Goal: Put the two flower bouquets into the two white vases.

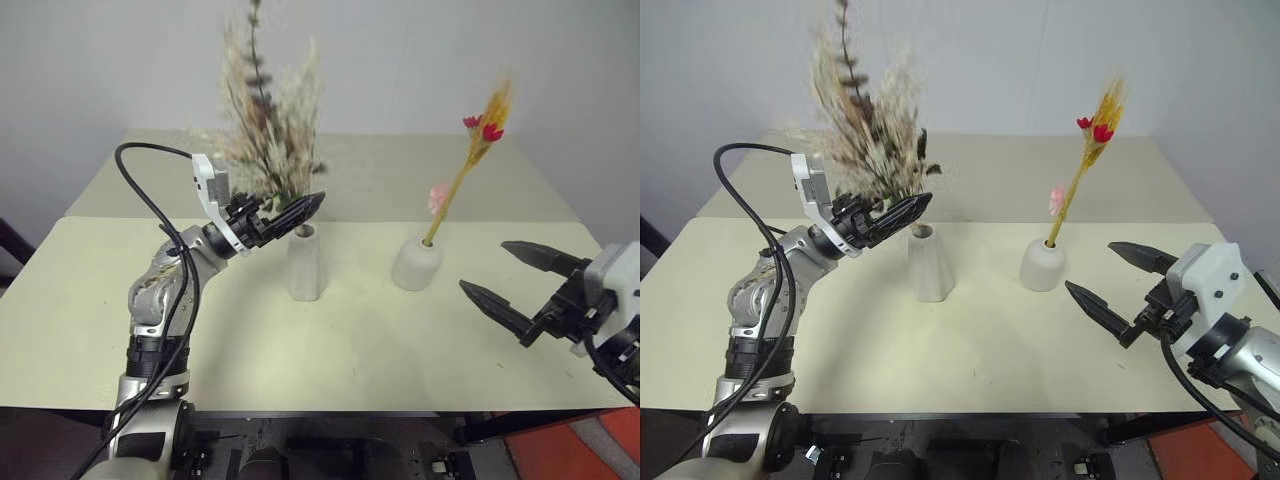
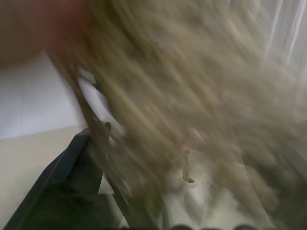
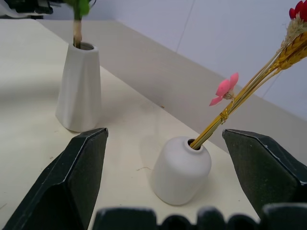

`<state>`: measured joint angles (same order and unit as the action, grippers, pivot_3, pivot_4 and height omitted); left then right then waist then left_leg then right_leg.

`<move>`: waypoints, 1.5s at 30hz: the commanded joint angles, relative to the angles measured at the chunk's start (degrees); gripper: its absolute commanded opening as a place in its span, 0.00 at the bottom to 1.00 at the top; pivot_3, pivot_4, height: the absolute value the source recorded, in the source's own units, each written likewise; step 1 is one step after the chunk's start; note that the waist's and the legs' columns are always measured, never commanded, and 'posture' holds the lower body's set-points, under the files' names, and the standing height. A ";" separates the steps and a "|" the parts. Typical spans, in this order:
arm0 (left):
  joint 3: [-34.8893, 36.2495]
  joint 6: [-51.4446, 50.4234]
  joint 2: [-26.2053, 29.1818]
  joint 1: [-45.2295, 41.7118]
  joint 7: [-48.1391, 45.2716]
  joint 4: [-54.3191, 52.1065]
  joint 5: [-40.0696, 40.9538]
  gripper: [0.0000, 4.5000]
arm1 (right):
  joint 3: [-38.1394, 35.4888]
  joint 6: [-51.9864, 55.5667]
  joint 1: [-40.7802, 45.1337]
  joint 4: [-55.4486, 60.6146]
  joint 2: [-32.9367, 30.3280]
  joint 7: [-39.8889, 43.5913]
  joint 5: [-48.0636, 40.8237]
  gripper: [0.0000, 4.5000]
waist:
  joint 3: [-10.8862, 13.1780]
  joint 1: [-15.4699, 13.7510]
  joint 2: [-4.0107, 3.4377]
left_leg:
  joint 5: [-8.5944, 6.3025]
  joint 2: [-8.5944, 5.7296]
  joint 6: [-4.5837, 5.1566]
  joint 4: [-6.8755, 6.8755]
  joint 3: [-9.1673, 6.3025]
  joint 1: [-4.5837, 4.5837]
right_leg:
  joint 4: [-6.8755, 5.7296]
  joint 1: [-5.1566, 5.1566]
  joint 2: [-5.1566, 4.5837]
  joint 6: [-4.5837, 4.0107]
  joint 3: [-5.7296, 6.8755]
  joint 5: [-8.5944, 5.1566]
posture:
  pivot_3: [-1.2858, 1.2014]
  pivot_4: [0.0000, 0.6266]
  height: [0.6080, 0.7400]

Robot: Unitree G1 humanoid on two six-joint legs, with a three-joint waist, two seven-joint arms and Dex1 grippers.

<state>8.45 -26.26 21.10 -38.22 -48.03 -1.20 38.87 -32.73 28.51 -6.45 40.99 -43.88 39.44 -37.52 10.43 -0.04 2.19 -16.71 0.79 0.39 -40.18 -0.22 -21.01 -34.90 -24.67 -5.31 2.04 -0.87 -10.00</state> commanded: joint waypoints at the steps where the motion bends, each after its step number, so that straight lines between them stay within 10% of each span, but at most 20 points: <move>1: -1.51 1.12 0.88 -0.28 -0.11 -2.02 -1.96 0.99 | -0.33 -1.91 0.02 0.09 -0.02 -0.50 1.26 1.00 | 0.00 -0.01 0.00 | 0.00 0.00 0.00 0.00 0.00 0.00 | 0.00 0.00 0.00 0.00 0.00 0.00 | 0.52 0.24 1.00; 22: 10.99 -4.98 28.64 5.28 -16.39 -2.01 3.86 0.99 | 0.99 -2.79 1.49 -4.81 -0.48 -0.10 4.27 1.00 | -0.01 0.84 -0.02 | 0.00 0.06 0.01 0.09 0.04 0.08 | -0.02 -0.04 0.02 0.03 -0.01 -0.05 | 0.52 0.24 1.00; 45: 4.27 0.86 8.16 -1.69 -7.04 5.02 1.64 0.99 | -0.08 -4.06 -1.09 -4.67 1.87 -2.95 6.79 1.00 | -0.02 0.41 0.00 | 0.00 0.04 0.00 0.08 0.02 0.16 | -0.01 0.10 0.00 0.00 0.01 -0.03 | 0.52 0.24 1.00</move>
<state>13.66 -26.12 30.10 -38.29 -54.37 4.57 40.39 -30.43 26.24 -7.58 34.50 -42.16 37.39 -31.38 10.41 0.37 2.19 -16.71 0.83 0.40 -40.09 -0.20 -20.83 -34.91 -24.53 -5.31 2.04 -0.86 -10.04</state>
